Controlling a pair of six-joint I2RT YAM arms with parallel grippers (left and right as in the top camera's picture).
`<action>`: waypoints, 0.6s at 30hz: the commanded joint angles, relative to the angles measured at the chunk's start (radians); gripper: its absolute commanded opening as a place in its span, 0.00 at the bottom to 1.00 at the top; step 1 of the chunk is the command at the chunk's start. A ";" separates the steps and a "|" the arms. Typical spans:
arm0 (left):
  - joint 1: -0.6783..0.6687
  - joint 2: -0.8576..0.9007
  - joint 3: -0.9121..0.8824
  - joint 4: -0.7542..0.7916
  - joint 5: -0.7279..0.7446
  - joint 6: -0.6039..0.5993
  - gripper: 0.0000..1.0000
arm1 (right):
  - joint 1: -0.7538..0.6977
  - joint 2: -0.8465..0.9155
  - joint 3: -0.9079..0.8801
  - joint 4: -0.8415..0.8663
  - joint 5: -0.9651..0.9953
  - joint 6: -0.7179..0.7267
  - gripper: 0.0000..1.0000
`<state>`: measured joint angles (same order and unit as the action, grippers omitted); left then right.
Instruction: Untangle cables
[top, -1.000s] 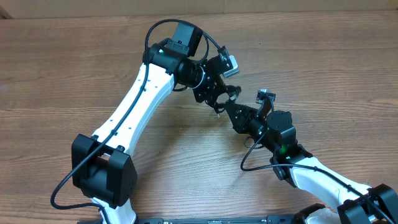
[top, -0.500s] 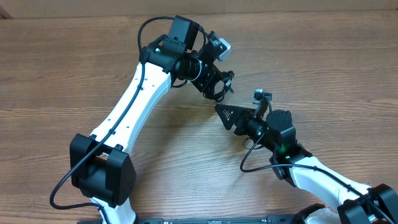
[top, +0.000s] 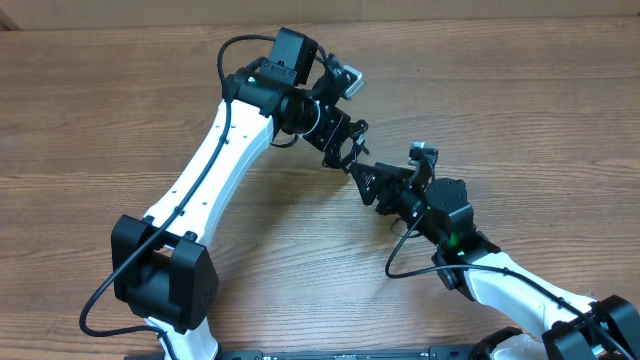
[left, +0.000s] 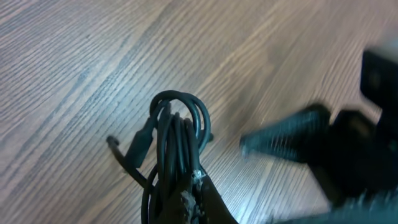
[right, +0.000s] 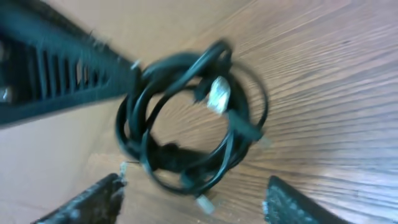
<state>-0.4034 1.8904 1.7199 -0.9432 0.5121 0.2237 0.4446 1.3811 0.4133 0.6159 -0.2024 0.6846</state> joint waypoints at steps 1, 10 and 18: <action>0.026 -0.014 0.018 -0.027 0.040 0.190 0.04 | -0.026 0.003 0.019 0.006 0.026 0.018 0.80; 0.153 -0.014 0.018 -0.235 0.308 0.618 0.04 | -0.111 0.003 0.019 -0.002 -0.214 -0.106 0.96; 0.213 -0.014 0.018 -0.454 0.480 0.900 0.04 | -0.199 0.003 0.019 0.003 -0.484 -0.278 0.77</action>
<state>-0.1875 1.8904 1.7222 -1.3769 0.8845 0.9619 0.2642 1.3811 0.4133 0.6128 -0.5629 0.4953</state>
